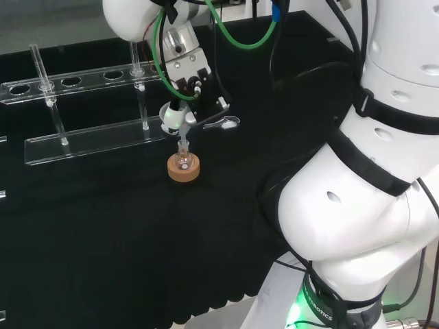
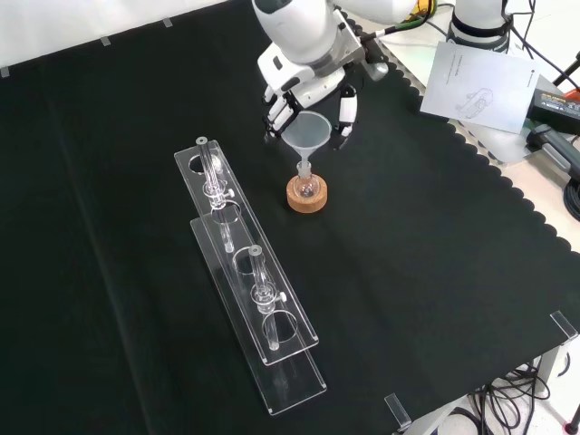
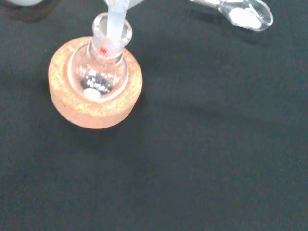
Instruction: Place the funnel on the round-bottom flask.
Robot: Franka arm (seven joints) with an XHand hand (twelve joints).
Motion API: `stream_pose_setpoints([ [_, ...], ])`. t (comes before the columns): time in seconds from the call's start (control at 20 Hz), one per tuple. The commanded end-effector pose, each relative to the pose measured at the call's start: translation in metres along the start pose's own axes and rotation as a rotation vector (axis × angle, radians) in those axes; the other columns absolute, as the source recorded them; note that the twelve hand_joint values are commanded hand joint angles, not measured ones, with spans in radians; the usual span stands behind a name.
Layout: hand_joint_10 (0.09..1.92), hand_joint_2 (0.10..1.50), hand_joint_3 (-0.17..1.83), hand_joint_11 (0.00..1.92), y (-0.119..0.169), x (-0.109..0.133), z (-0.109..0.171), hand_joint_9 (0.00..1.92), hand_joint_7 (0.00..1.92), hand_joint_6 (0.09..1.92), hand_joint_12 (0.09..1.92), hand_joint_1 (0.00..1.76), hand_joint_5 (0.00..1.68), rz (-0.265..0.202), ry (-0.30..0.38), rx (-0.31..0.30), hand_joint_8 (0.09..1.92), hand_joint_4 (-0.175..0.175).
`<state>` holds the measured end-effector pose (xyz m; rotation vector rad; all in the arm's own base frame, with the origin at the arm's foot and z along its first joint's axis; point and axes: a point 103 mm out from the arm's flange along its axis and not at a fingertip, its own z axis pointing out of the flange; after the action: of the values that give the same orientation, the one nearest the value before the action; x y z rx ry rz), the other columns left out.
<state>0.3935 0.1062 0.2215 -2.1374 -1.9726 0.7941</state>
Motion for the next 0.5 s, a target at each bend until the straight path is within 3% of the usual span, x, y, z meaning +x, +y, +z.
stream_pose_setpoints([
  [0.05, 0.54, 0.71, 0.55, 0.66, 0.003, 0.0044, 0.0083, 1.08, 0.69, 0.13, 1.24, 0.76, 0.59, -0.019, 0.003, -0.009, 0.74, -0.068],
  [0.5, 0.53, 0.71, 0.55, 0.66, 0.0107, 0.0047, 0.0175, 1.03, 0.67, 0.13, 1.24, 0.76, 0.58, -0.024, 0.004, 0.011, 0.74, -0.069],
])
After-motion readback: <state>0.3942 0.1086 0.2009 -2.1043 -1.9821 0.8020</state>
